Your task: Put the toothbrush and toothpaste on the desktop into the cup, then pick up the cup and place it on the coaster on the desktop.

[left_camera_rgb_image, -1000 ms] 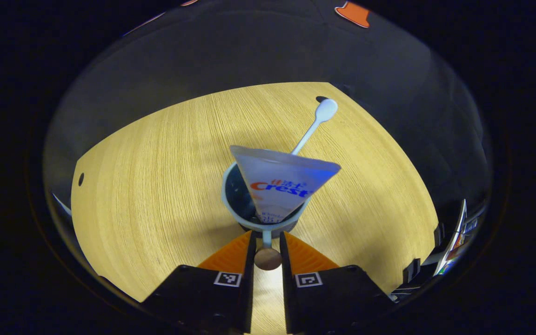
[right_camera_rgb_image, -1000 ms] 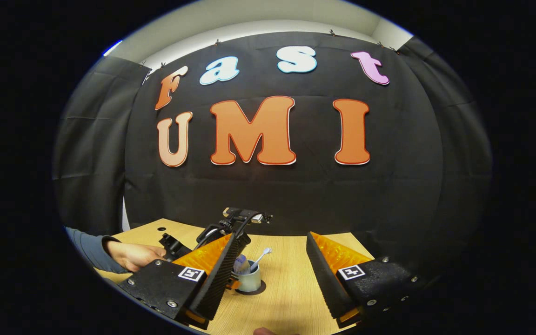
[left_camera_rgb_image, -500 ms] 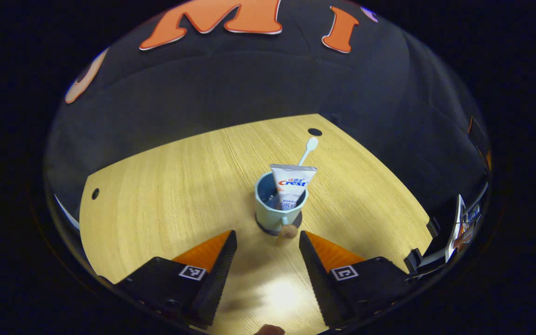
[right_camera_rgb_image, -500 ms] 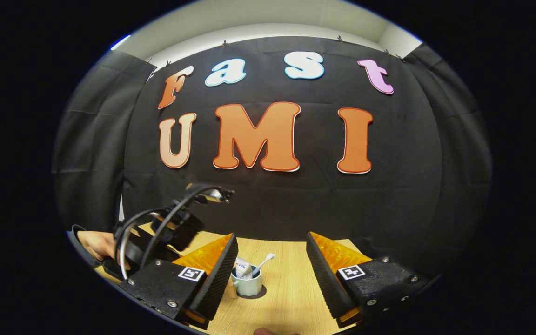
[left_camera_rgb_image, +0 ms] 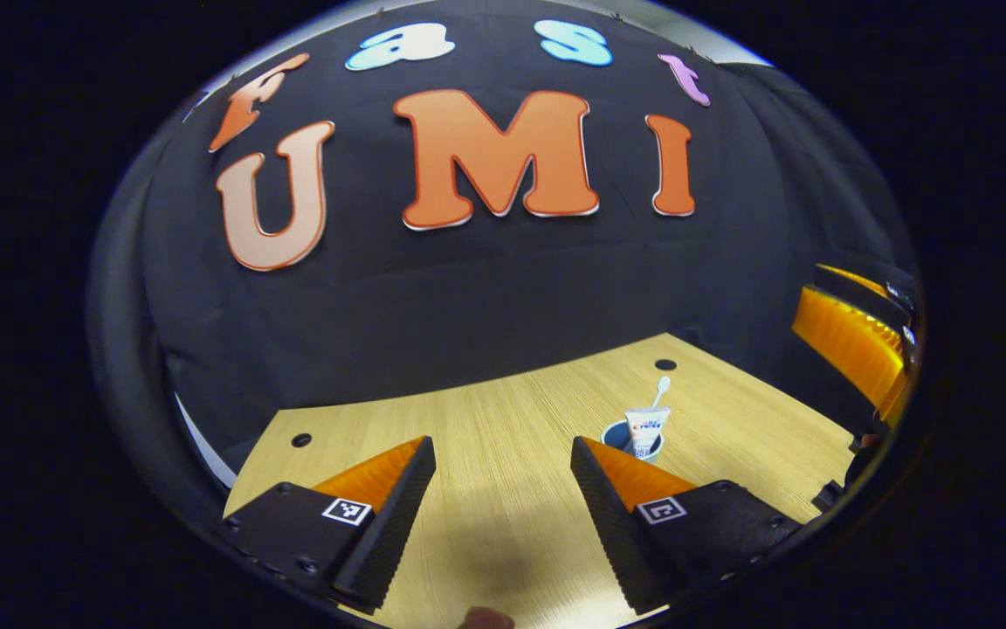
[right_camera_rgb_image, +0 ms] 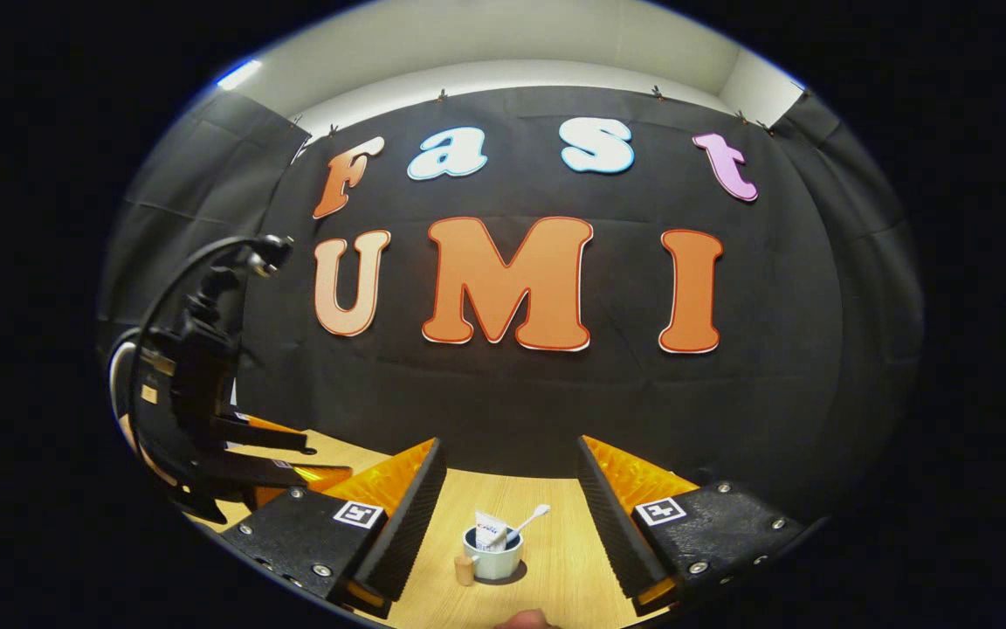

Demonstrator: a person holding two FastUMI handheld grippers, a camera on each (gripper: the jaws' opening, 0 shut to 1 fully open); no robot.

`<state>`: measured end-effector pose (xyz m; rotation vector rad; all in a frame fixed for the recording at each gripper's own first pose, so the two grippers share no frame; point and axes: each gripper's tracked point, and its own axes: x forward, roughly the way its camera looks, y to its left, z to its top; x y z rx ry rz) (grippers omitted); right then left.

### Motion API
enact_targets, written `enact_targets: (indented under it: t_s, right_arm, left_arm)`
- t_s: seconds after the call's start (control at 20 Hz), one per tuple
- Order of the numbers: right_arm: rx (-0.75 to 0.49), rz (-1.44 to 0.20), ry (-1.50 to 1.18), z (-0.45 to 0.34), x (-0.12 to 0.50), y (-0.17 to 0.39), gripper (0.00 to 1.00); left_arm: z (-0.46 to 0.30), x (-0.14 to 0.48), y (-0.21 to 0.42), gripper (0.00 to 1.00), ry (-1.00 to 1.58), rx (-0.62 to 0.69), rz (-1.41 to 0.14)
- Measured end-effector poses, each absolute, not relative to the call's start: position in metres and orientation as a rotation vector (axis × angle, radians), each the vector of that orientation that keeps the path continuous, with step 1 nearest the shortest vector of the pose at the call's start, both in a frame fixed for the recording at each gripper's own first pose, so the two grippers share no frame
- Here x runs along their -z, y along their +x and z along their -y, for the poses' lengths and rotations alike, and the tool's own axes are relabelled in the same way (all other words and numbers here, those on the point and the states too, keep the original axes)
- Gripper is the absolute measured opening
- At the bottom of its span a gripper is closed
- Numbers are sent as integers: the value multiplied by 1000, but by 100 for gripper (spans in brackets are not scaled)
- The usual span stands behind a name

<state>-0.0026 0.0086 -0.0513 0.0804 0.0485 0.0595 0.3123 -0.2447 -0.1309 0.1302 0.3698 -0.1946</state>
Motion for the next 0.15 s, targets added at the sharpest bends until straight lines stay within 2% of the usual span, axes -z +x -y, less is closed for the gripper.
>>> enact_targets:
  t_s: [0.15]
  right_arm:
    - [-52,-45,85,-17,44,1,90]
  left_arm:
    - [209,91,309,94,111,136,-292]
